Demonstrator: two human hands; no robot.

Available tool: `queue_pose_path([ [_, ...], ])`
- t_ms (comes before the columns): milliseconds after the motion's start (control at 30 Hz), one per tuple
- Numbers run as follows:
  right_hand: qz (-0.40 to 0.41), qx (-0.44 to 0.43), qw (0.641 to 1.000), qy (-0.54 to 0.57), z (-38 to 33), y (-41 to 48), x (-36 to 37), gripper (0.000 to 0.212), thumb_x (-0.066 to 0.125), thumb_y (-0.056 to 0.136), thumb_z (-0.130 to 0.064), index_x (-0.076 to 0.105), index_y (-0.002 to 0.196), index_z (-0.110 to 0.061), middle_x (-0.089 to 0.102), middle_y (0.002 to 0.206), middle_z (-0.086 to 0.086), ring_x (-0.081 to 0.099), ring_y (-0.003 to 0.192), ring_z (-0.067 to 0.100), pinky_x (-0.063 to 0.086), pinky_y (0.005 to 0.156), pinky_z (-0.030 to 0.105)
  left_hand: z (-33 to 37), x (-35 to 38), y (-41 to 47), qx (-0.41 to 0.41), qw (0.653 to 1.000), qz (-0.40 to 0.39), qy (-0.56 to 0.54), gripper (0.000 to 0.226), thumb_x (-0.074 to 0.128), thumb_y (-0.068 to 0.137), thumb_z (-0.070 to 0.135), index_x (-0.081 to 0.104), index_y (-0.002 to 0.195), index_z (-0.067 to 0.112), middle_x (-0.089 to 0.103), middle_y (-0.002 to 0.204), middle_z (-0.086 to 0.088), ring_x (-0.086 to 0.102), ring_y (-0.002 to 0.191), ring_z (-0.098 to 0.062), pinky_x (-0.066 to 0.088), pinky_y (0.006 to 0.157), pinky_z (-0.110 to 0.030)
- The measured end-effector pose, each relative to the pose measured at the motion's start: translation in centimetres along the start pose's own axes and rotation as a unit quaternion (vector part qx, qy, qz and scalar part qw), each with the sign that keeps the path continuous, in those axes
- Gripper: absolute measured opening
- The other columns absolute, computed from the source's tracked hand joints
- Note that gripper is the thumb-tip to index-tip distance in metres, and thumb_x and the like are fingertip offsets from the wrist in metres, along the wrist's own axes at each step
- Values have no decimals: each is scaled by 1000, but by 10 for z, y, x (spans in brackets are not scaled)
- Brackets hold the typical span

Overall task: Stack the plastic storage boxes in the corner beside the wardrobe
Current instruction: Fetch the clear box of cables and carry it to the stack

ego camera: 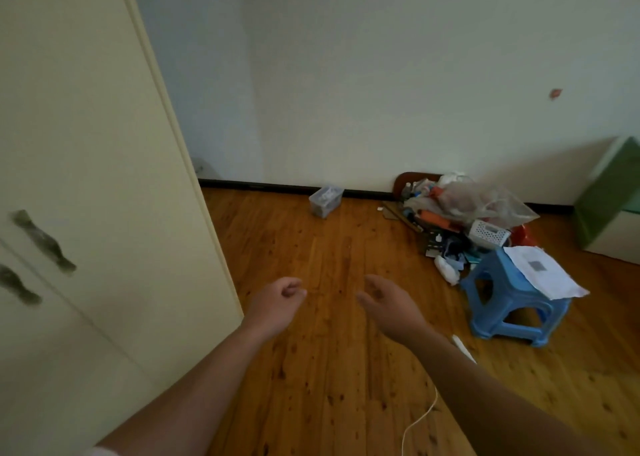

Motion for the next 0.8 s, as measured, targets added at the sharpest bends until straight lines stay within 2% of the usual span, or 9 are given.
queue_pose_path([
  [167, 29, -1, 1000, 8, -13, 68, -8, 59, 48, 80, -66, 38, 134, -45, 49, 135, -17, 49, 115, 2, 45, 86, 25, 19, -11, 74, 14, 1000, -21, -4, 37, 52, 95, 44, 55, 130, 32, 59, 123, 10, 51, 98, -3, 41, 71, -18],
  [267, 26, 9, 1000, 11, -11, 96, -9, 60, 46, 77, -70, 37, 132, -48, 49, 133, -18, 49, 112, 0, 45, 82, 23, 25, -11, 106, 13, 999, -34, 1, 38, 52, 96, 42, 53, 133, 30, 57, 128, 7, 51, 102, -6, 42, 80, -23],
  [467, 28, 9, 1000, 8, -4, 163, -24, 57, 50, 84, -62, 38, 136, -42, 48, 136, -15, 48, 114, 1, 44, 85, 23, 43, -1, 171, 0, 999, -48, 8, 40, 50, 98, 38, 51, 136, 25, 55, 133, 3, 54, 116, -16, 45, 87, -29],
  [533, 27, 7, 1000, 8, -2, 186, -32, 57, 50, 86, -59, 39, 138, -39, 47, 137, -13, 48, 114, 2, 44, 85, 23, 50, 3, 194, -3, 999, -52, 6, 40, 50, 99, 38, 51, 136, 25, 55, 133, 2, 54, 117, -17, 44, 86, -28],
  [667, 25, 2, 1000, 7, 3, 242, -56, 54, 52, 90, -50, 40, 140, -33, 46, 139, -9, 47, 121, 8, 44, 94, 29, 65, 14, 252, -10, 999, -35, -2, 38, 52, 98, 35, 53, 135, 23, 57, 132, 0, 54, 117, -18, 45, 90, -30],
  [800, 22, -4, 1000, 8, 17, 307, -86, 53, 51, 92, -47, 39, 141, -33, 46, 140, -7, 48, 120, 8, 43, 90, 25, 87, 36, 322, -22, 999, -25, -4, 37, 52, 97, 37, 55, 132, 24, 59, 129, 1, 55, 115, -17, 43, 85, -28],
])
Point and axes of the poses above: each hand's wrist, its own y-axis towards the middle knuckle, its own x-axis out of the palm, z = x × y, the point moved 7 cm from there along y, towards the middle knuckle
